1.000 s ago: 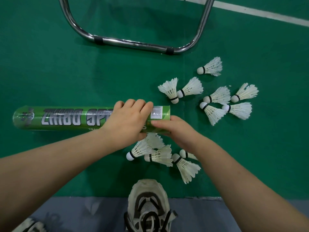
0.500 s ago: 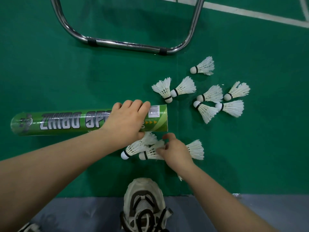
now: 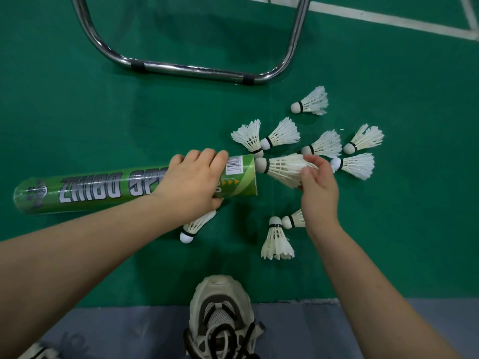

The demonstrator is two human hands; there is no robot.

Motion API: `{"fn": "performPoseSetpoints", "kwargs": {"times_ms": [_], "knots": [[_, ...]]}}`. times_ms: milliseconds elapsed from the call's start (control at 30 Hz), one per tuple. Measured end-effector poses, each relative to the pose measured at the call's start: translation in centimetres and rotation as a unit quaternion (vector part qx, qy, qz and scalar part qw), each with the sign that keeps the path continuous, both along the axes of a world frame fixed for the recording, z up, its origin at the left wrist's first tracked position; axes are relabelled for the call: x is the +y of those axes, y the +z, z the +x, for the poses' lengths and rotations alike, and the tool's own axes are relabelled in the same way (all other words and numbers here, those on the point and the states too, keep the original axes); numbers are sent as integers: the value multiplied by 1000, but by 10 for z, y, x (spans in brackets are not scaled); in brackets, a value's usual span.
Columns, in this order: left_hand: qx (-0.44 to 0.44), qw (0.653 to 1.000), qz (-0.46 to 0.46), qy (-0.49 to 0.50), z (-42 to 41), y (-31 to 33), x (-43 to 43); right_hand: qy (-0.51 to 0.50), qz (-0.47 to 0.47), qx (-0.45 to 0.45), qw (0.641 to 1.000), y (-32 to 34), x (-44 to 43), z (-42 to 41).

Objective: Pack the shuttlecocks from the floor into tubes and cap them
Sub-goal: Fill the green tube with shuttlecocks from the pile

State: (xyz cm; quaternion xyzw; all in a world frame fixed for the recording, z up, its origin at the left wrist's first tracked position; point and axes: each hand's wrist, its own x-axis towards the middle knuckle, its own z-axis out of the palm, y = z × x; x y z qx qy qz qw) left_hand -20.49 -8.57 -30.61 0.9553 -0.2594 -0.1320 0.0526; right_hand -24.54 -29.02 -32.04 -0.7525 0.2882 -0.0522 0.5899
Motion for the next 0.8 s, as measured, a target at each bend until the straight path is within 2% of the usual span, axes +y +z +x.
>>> {"fn": "performPoseSetpoints", "kwargs": {"times_ms": [133, 200, 267, 367, 467, 533, 600, 800], "knots": [[9, 1000, -7, 6, 0, 1, 0, 104, -5, -34, 994, 15, 11, 2], [9, 1000, -11, 9, 1, 3, -1, 169, -21, 1, 985, 21, 16, 5], [7, 1000, -19, 11, 2, 5, -3, 225, 25, 52, 973, 28, 21, 11], [2, 1000, -25, 11, 1, 7, -8, 321, 113, 120, 933, 36, 14, 22], [-7, 1000, -19, 18, -1, 8, -10, 397, 206, 178, 877, 42, 0, 29], [-16, 999, -18, 26, -1, 10, -10, 419, 271, 197, 844, 42, -3, 31], [-26, 999, -23, 34, -1, 11, -9, 433, 302, 193, 827, 41, -2, 31], [-19, 1000, -11, 16, -7, 9, -11, 449, 298, 197, 819, 39, 6, 24]]}}
